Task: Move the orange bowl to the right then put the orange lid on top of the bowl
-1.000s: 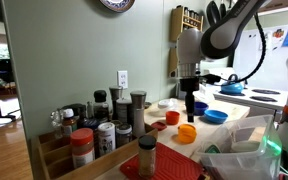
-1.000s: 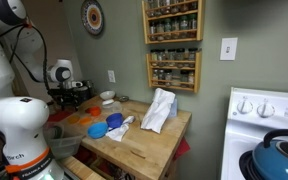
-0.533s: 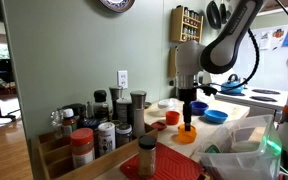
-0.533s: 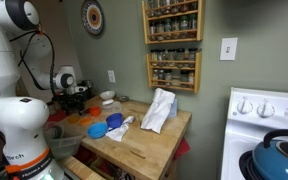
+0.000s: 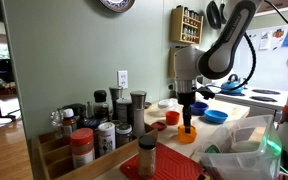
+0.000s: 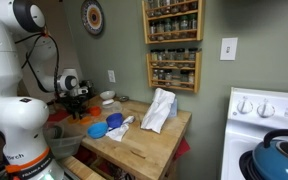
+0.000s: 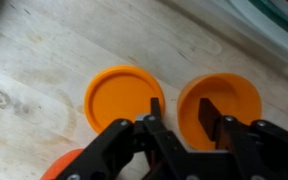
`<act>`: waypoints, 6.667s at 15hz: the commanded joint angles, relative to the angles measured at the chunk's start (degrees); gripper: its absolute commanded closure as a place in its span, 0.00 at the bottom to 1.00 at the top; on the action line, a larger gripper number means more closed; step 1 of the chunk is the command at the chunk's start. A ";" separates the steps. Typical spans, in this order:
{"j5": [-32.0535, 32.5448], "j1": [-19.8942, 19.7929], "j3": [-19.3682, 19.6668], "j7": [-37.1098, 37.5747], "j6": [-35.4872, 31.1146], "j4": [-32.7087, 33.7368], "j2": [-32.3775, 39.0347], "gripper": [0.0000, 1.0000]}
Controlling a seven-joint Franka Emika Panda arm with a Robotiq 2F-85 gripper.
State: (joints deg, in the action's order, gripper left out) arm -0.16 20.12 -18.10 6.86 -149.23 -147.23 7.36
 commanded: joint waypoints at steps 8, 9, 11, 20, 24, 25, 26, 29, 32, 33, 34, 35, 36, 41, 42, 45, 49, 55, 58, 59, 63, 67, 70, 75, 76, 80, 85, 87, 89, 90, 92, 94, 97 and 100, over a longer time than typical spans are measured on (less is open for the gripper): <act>-2.28 -1.88 -0.13 -6.72 5.80 0.42 -7.71 0.99; -1.93 -2.16 0.21 -7.12 7.56 0.40 -9.03 0.99; -0.20 -3.16 1.33 -5.98 11.26 -0.22 -11.91 0.99; 5.56 -10.08 6.07 7.52 17.42 -0.78 -12.30 0.99; 6.90 -11.36 6.65 14.76 12.40 -1.61 -9.97 0.99; 6.62 -11.43 6.80 16.20 10.93 -1.63 -9.18 0.99; 6.68 -11.47 6.96 17.48 9.49 -1.75 -8.54 0.99; 7.14 -11.58 7.75 20.35 2.34 -2.88 -6.42 0.99; 9.66 -11.49 8.91 23.78 -1.00 -3.54 -5.18 0.99; 10.71 -11.49 9.46 25.08 -1.73 -3.81 -5.02 0.99; 12.07 -11.51 10.05 26.83 -2.12 -4.07 -5.04 0.99; 13.59 -11.56 10.70 28.52 -1.97 -4.41 -5.27 0.99; 14.77 -11.63 11.19 29.78 -1.68 -4.68 -5.52 0.99; 8.96 -10.10 9.20 25.05 -0.77 -5.33 -9.50 0.51; 7.08 -9.56 8.38 23.38 -0.33 -5.37 -10.47 0.44; 3.15 -8.29 6.26 21.78 2.96 -5.32 -13.39 0.20; -5.22 -4.92 3.53 13.26 3.96 -5.18 -14.47 0.00; -14.40 -0.56 0.20 3.56 4.18 -5.12 -10.24 0.00; -12.93 -0.59 -0.50 4.68 2.38 -5.71 -7.85 0.00; -11.51 -0.89 -0.44 6.78 2.21 -5.86 -7.18 0.00; -4.80 -1.67 0.62 14.23 -0.48 -6.17 -4.58 0.00; 4.80 -1.48 2.61 24.11 -4.04 -5.39 -1.23 0.00; 7.95 -0.86 4.04 28.34 -5.85 -4.92 0.31 0.00; 8.72 -0.36 5.62 31.48 -10.19 -4.22 2.38 0.00; 8.74 -0.17 5.91 31.79 -10.80 -4.01 2.88 0.00; 8.37 0.60 6.97 31.69 -12.61 -3.59 4.62 0.00; 8.21 1.35 7.73 31.32 -12.69 -3.43 4.58 0.31; 8.56 1.40 7.89 31.28 -11.93 -3.46 3.82 0.35; 8.55 1.26 7.96 31.16 -11.12 -3.45 3.13 0.33; 8.41 1.19 7.98 31.07 -11.08 -3.51 2.92 0.33; 8.17 0.98 8.13 30.91 -10.68 -3.85 2.16 0.33; 7.75 0.71 8.16 30.45 -10.36 -4.27 1.43 0.36; 6.63 0.28 7.78 29.43 -9.57 -4.81 0.32 0.38; 4.89 -0.22 7.00 28.16 -7.61 -5.48 -1.24 0.40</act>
State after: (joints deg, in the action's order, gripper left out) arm 6.65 20.26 -10.45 36.66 -159.57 -150.79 9.35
